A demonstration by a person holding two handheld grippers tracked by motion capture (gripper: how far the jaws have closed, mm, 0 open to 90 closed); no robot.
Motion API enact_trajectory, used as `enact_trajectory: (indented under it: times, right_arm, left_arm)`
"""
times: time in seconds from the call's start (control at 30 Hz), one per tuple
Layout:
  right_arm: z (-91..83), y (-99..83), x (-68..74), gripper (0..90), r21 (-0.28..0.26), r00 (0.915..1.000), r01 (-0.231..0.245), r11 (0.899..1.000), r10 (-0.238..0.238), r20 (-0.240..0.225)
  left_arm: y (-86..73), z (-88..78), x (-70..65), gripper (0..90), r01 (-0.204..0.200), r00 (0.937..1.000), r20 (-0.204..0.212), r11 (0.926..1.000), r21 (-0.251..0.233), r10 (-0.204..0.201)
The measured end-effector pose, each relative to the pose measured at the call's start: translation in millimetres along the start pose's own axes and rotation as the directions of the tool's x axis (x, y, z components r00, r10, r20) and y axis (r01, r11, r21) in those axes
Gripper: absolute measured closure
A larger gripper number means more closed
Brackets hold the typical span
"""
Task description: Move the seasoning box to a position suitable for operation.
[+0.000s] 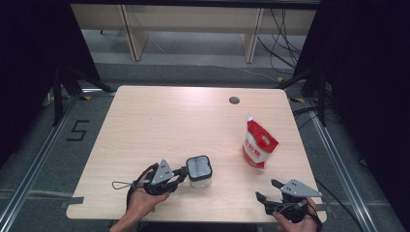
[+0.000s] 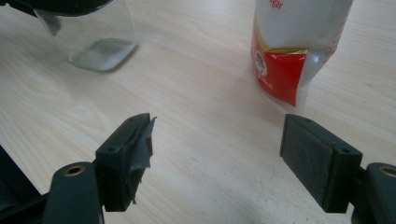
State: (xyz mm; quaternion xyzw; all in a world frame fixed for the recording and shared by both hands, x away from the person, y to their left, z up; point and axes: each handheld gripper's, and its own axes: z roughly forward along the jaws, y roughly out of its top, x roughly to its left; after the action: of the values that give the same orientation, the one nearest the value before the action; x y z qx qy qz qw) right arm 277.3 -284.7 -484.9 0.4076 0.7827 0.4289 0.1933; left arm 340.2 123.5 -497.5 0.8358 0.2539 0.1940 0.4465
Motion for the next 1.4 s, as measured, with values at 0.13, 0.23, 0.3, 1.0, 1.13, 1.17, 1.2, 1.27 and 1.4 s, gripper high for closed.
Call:
enact_trajectory:
  times: [0.13,0.23,0.3,1.0,1.13,1.17,1.2,1.27,1.4]
  right_arm:
    - [0.1,0.0,-0.3,26.3,-0.001,1.0000,-0.001,1.000,0.001,0.000]
    - [-1.0,-0.1,0.6,26.3,0.002,0.9999,-0.015,1.000,0.015,-0.001]
    - [0.7,-0.4,0.0,26.3,-0.004,1.0000,-0.004,1.000,0.004,-0.007]
    - [0.5,0.5,1.2,27.7,0.006,0.9999,-0.005,1.000,0.006,-0.016]
    - [-0.5,1.0,2.3,29.2,0.003,1.0000,0.001,1.000,-0.001,-0.006]
    - [0.1,0.7,3.3,29.7,-0.003,0.9998,-0.009,1.000,0.009,-0.018]
    - [0.7,0.4,2.9,29.9,-0.005,0.9995,0.008,1.000,-0.008,-0.030]
    - [-0.7,0.5,4.3,29.9,0.003,0.9998,0.000,1.000,0.000,-0.021]
    - [-1.4,-0.1,4.5,29.8,0.000,0.9997,-0.003,1.000,0.003,-0.024]
  left_arm:
    - [-1.3,-0.1,3.3,72.8,0.004,0.9996,0.029,0.9999,-0.011,-0.004]
    - [-2.8,0.4,5.6,72.8,0.014,0.9980,0.062,0.9995,-0.029,-0.012]
    - [-2.9,0.1,6.0,72.8,0.014,0.9974,0.071,0.9995,-0.027,-0.012]
    - [-3.6,0.3,-4.8,72.7,-0.027,0.9813,0.189,0.9982,-0.054,0.037]
    - [-1.9,2.0,-10.7,72.7,-0.038,0.9766,0.209,0.9973,-0.063,0.051]
    - [-0.9,2.7,-13.1,72.7,-0.046,0.9756,0.211,0.9967,-0.067,0.059]
    - [0.0,2.6,-12.6,72.7,-0.068,0.9734,0.215,0.9960,-0.058,0.079]
    - [1.0,5.9,-15.8,72.7,-0.049,0.9724,0.225,0.9967,-0.064,0.062]
    - [1.9,7.4,-16.6,72.7,-0.036,0.9732,0.225,0.9975,-0.061,0.049]
